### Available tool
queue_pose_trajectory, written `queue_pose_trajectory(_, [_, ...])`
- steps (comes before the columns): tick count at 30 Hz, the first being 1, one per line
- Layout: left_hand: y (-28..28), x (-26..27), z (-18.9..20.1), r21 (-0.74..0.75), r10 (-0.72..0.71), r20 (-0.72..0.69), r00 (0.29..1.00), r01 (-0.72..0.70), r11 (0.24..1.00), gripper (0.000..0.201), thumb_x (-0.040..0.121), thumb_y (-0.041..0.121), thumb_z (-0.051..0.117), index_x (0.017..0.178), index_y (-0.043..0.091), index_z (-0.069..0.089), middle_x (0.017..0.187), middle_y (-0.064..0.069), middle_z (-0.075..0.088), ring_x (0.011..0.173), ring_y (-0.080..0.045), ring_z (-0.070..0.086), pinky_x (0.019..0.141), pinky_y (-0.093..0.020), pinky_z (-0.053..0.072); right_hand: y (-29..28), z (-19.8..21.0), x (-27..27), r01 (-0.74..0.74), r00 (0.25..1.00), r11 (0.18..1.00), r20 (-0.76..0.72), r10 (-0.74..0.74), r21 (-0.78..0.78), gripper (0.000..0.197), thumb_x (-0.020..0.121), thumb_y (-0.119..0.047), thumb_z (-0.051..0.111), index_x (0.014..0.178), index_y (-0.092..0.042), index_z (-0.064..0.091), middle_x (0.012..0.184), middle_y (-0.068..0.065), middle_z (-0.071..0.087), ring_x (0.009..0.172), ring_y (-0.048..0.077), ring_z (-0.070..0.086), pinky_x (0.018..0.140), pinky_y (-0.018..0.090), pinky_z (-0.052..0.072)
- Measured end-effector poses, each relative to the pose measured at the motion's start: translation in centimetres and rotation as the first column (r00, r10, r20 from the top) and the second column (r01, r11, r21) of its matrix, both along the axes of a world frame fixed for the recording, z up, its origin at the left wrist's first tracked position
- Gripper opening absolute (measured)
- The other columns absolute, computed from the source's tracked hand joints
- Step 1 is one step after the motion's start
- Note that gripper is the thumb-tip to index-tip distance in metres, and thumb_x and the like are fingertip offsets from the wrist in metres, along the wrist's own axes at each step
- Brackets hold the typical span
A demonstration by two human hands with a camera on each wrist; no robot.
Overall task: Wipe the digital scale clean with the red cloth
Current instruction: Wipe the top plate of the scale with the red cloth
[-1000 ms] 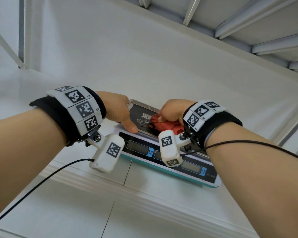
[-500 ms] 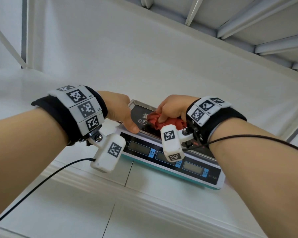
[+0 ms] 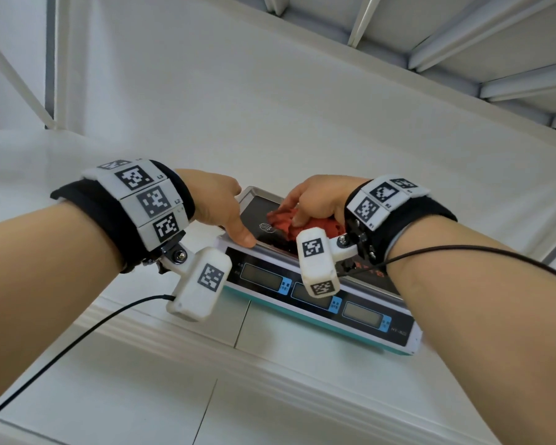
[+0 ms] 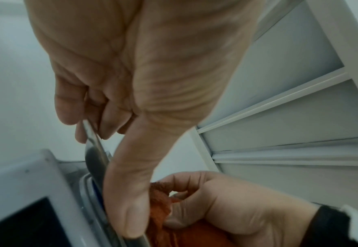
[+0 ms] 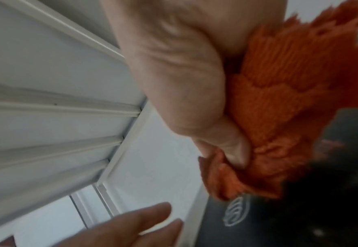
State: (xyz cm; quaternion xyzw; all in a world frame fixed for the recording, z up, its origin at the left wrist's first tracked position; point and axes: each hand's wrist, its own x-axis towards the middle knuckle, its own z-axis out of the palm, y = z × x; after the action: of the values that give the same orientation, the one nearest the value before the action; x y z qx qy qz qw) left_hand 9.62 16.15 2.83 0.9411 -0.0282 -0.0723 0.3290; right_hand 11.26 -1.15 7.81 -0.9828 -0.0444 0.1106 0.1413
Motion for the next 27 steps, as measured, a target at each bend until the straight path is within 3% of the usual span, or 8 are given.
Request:
queue_pose_trajectory(4, [0.5,0.2,-0.2,-0.08,0.001,-0.032,0.999,-0.003,0.997,0.115,0.057,0.029,0.09,0.15,0.019,0.024,0.151,-0.003,0.04,0.138,-0.027,0.037,0.115,-0.05,0.026,0.2,-1.0,0.6,0.015,1.0,0.986,0.013,-0.018,0.164,0.036,0.09,0.005,0.058,0.124,-0.006,0.065,0.087,0.0,0.07,0.058,-0.001,0.068,0.054,0.014,0.054])
queue_pose_trajectory(7, [0.6,0.3,-0.4,-0.117,-0.003,-0.045,0.999,-0.002,0.993,0.114,0.058,0.024,0.09,0.151,0.02,0.023,0.153,-0.003,0.038,0.14,-0.026,0.033,0.116,-0.049,0.024,1.5,-1.3,0.4,-0.07,0.995,0.998,0.078,0.069,0.009,0.038,0.09,-0.004,0.063,0.126,-0.018,0.065,0.109,0.001,0.068,0.1,0.017,0.066,0.09,0.033,0.055])
queue_pose_trajectory(11, [0.5,0.4,-0.4,-0.138,0.001,-0.041,0.999,-0.007,0.99,0.113,0.059,0.022,0.09,0.151,0.019,0.024,0.151,-0.003,0.04,0.139,-0.025,0.034,0.116,-0.047,0.024,1.3,-0.2,0.1,-0.069,0.994,0.995,-0.085,0.075,0.074,0.03,0.088,0.005,0.062,0.104,-0.018,0.072,0.08,-0.002,0.075,0.075,0.015,0.072,0.067,0.032,0.06])
queue_pose_trajectory(15, [0.7,0.3,-0.5,-0.183,-0.016,-0.064,0.998,0.004,0.983,0.109,0.064,0.014,0.086,0.152,0.019,0.021,0.153,-0.002,0.038,0.141,-0.024,0.032,0.117,-0.047,0.022,1.6,-0.4,0.9,-0.084,0.996,0.996,0.029,0.084,-0.017,0.03,0.087,-0.003,0.067,0.114,-0.017,0.071,0.097,0.003,0.073,0.09,0.019,0.072,0.084,0.037,0.059])
queue_pose_trajectory(17, [0.8,0.3,-0.6,-0.215,-0.025,-0.077,0.997,0.008,0.977,0.106,0.068,0.008,0.083,0.152,0.016,0.02,0.154,-0.003,0.036,0.143,-0.023,0.029,0.118,-0.045,0.02,2.0,-1.0,1.3,-0.1,0.994,0.993,0.046,0.097,0.068,0.035,0.088,-0.003,0.065,0.121,-0.014,0.068,0.094,-0.001,0.071,0.078,0.007,0.071,0.071,0.022,0.059])
queue_pose_trajectory(20, [0.9,0.1,-0.7,-0.249,-0.033,-0.081,0.996,0.012,0.968,0.1,0.073,0.0,0.078,0.153,0.014,0.019,0.156,-0.004,0.032,0.144,-0.02,0.026,0.119,-0.041,0.018,2.7,-1.3,0.9,-0.17,0.983,0.985,0.075,0.167,0.032,0.036,0.088,-0.004,0.065,0.118,-0.022,0.07,0.101,-0.004,0.07,0.09,0.013,0.068,0.076,0.028,0.056])
queue_pose_trajectory(22, [0.9,-0.1,-0.7,-0.266,-0.038,-0.08,0.996,0.015,0.964,0.099,0.074,-0.003,0.075,0.153,0.014,0.018,0.157,-0.004,0.03,0.145,-0.018,0.025,0.119,-0.039,0.018,2.8,-1.2,0.7,-0.201,0.98,0.975,0.022,0.2,0.09,0.032,0.089,0.003,0.061,0.102,-0.024,0.074,0.086,-0.007,0.073,0.077,0.009,0.07,0.064,0.025,0.058])
queue_pose_trajectory(27, [0.8,-0.3,-0.7,-0.271,-0.055,-0.076,0.996,0.032,0.962,0.097,0.076,-0.003,0.073,0.153,0.013,0.016,0.158,-0.004,0.028,0.145,-0.018,0.024,0.119,-0.037,0.019,2.7,0.4,-0.3,-0.216,0.969,0.97,-0.102,0.227,0.109,0.033,0.088,0.017,0.053,0.103,-0.004,0.072,0.076,-0.002,0.075,0.063,0.006,0.072,0.048,0.018,0.055])
